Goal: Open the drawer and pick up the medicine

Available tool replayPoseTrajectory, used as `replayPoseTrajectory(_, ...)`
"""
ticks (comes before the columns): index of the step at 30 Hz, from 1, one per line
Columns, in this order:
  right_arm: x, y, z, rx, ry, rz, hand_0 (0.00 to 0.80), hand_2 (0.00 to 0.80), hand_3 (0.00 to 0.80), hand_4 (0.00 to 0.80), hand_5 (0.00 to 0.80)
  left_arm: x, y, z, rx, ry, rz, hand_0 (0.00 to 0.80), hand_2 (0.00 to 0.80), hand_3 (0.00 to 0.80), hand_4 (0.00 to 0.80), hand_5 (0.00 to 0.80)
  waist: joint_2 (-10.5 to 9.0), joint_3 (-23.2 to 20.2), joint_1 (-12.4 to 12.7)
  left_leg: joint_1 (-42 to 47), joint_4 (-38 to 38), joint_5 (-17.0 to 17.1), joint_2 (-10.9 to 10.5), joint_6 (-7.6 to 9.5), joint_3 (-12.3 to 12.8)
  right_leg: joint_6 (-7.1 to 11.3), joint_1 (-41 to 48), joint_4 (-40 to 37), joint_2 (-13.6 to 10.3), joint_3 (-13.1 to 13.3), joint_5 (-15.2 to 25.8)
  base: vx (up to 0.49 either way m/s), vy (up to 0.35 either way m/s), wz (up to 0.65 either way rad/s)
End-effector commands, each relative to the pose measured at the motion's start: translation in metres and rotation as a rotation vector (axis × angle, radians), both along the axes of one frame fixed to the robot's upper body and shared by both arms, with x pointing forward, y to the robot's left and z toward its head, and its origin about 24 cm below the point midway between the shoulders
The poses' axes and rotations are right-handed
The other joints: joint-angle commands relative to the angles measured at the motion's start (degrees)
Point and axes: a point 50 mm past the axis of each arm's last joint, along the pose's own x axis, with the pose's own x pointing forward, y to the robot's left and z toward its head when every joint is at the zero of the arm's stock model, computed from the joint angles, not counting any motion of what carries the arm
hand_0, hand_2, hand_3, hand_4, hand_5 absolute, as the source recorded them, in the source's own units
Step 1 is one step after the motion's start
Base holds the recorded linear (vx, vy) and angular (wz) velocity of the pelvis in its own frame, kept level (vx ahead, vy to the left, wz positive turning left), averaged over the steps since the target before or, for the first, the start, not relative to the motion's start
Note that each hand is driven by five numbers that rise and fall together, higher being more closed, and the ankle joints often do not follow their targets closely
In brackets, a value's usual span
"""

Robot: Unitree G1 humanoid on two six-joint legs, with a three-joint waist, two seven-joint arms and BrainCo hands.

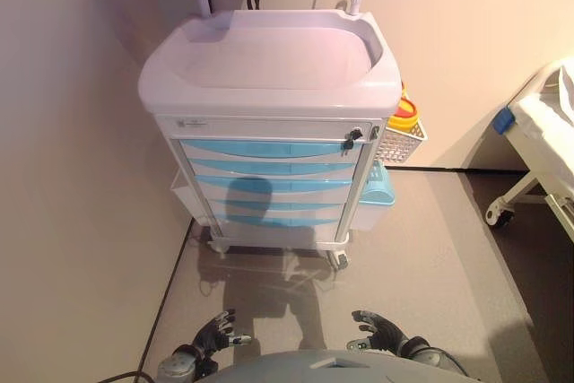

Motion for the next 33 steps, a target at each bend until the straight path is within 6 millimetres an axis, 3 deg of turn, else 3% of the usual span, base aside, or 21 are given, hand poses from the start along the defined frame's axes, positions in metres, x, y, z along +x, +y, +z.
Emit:
replayPoseTrajectory(1, 0.018, 0.016, 0.003, 0.028, -0.044, 0.055, 0.000, 0.000, 0.000, 0.000, 0.000, 0.020, -0.011, 0.002, -0.007, -0.038, -0.038, 0.000, 0.000, 0.000, 0.000, 0.000, -2.47, 1.3, 0.4, 0.2, 0.1, -3.7, -1.4, 0.83, 2.4, 2.98, -1.0, 0.4, -1.4, -1.6, 1.9, 0.000, 0.000, 0.00)
replayPoseTrajectory(9, 0.019, 0.016, 0.003, 0.030, -0.043, 0.050, 0.000, 0.000, 0.000, 0.000, 0.000, 0.021, -0.008, 0.002, -0.021, -0.025, 0.028, 0.000, 0.000, 0.000, 0.000, 0.000, -2.41, 1.5, 0.5, 0.2, 0.1, -3.7, -1.6, 0.90, 2.3, 3.01, -1.0, 0.5, -1.4, -1.5, 1.9, 0.004, 0.002, 0.00)
replayPoseTrajectory(16, 0.015, 0.012, 0.002, 0.027, -0.037, -0.008, 0.000, 0.000, 0.000, 0.000, 0.000, 0.012, -0.003, 0.000, -0.092, 0.000, 0.164, 0.000, 0.000, 0.000, 0.000, 0.000, -2.08, 1.4, 0.2, 0.3, 0.1, -3.6, -1.7, 0.97, 2.2, 3.06, -1.0, 0.7, -1.6, -1.2, 2.1, 0.081, 0.027, 0.00)
replayPoseTrajectory(20, 0.014, 0.008, 0.002, 0.023, -0.036, -0.025, 0.000, 0.000, 0.000, 0.000, 0.000, 0.018, 0.002, 0.003, -0.131, -0.047, 0.268, 0.000, 0.000, 0.000, 0.000, 0.000, -1.79, 2.2, -0.2, -0.1, 0.4, -3.5, -1.8, 1.02, 2.5, 3.01, -1.9, 1.4, -1.9, -1.0, 2.0, 0.100, 0.053, -0.06)
replayPoseTrajectory(25, 0.030, -0.002, 0.009, 0.001, -0.091, -0.044, 0.000, 0.000, 0.000, 0.000, 0.000, 0.056, 0.006, 0.019, -0.239, -0.217, 0.418, 0.000, 0.000, 0.000, 0.000, 0.000, -1.50, 5.5, -0.8, -6.2, 6.3, -4.8, -2.9, 1.78, 2.8, 2.33, -7.7, 4.5, -2.6, 0.6, 2.0, -0.046, 0.082, -0.17)
replayPoseTrajectory(29, 0.060, -0.003, 0.022, 0.004, -0.201, -0.063, 0.000, 0.000, 0.000, 0.000, 0.000, 0.110, 0.009, 0.049, -0.352, -0.436, 0.484, 0.000, 0.000, 0.000, 0.000, 0.000, -2.61, 12.2, -1.5, -14.8, 13.6, -5.9, -3.7, 2.90, 3.6, 1.88, -16.4, 9.8, -2.6, 3.0, 2.6, -0.197, 0.050, -0.23)
replayPoseTrajectory(33, 0.087, 0.005, 0.036, 0.012, -0.306, -0.058, 0.000, 0.000, 0.000, 0.000, 0.000, 0.147, 0.009, 0.077, -0.403, -0.595, 0.498, 0.000, 0.000, 0.000, 0.000, 0.000, -3.88, 15.8, -2.0, -22.8, 19.0, -6.2, -4.0, 4.10, 4.2, 1.76, -25.7, 16.5, -1.6, 6.0, 2.4, -0.180, 0.030, -0.31)
